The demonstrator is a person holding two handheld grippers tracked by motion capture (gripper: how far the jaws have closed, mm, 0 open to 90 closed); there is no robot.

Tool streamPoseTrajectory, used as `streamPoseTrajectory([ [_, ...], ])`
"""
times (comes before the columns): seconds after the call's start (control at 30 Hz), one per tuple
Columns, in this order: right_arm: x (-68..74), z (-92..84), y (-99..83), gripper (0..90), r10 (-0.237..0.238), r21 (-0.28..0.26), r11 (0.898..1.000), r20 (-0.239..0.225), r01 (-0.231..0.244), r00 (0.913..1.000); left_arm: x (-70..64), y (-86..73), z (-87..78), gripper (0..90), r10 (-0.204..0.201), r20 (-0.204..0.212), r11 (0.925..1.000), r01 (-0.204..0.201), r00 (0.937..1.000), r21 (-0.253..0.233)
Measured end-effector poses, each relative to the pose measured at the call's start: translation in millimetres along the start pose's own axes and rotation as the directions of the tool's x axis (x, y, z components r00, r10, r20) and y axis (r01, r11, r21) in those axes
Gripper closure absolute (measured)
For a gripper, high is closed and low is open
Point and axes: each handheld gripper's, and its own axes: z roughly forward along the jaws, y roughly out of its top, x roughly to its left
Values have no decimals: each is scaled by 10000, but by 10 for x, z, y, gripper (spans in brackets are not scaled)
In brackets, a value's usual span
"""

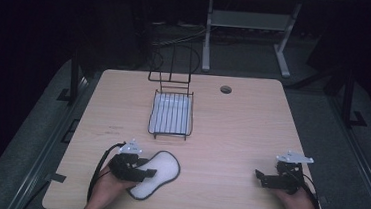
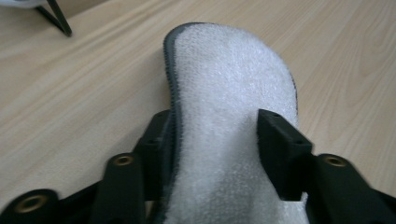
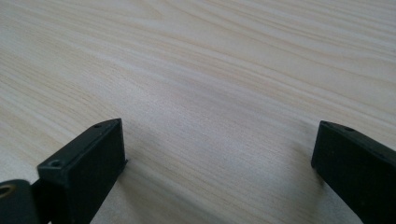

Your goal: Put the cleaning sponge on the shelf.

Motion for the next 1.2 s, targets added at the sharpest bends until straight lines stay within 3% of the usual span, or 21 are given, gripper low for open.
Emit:
streamPoseTrajectory([
  [0.33,0,0,0,24,-1,1,10000,-1,1,10000,-4,35,-116,659,32,269,9987,-18,9996,-500],
  [1.2,0,0,0,24,4,0,10000,-4,-4,10000,-110,208,-359,820,452,963,9912,-326,9943,-1286],
])
